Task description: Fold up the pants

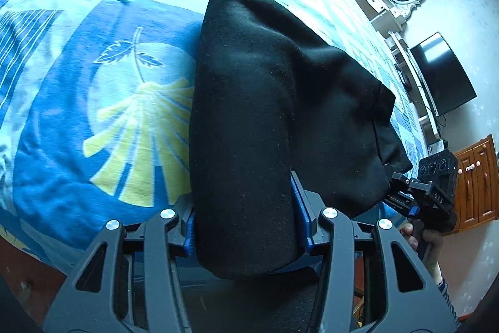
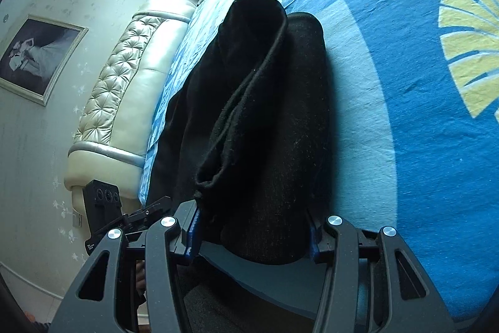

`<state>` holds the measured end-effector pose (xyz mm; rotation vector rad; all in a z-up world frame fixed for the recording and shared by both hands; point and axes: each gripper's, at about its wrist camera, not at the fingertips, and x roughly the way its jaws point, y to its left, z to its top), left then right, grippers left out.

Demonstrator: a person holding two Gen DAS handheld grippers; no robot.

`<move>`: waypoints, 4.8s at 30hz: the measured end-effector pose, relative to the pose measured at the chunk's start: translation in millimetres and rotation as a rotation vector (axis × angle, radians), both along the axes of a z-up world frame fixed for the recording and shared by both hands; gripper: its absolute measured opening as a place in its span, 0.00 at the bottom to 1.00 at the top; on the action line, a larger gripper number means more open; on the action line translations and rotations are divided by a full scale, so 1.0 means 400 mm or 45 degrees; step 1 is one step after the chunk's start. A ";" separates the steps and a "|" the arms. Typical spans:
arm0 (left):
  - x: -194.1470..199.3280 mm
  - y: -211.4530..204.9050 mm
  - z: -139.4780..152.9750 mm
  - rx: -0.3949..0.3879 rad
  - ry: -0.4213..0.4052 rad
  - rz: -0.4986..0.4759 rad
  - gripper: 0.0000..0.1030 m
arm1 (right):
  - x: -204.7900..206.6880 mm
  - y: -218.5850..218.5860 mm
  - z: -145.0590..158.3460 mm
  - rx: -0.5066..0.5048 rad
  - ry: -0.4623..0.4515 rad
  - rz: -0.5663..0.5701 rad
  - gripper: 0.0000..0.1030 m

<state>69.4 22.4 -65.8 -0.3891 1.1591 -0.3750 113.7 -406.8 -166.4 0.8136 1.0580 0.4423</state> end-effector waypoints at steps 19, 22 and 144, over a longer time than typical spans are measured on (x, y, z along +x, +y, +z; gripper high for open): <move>0.004 0.034 -0.025 -0.051 -0.012 -0.012 0.48 | -0.009 0.001 0.007 -0.009 -0.001 -0.030 0.49; 0.001 0.038 -0.028 -0.054 -0.015 -0.015 0.49 | -0.011 -0.004 0.005 -0.009 -0.004 -0.031 0.49; 0.248 0.112 -0.008 -0.047 -0.103 0.068 0.42 | 0.295 0.032 0.009 -0.009 -0.043 -0.047 0.42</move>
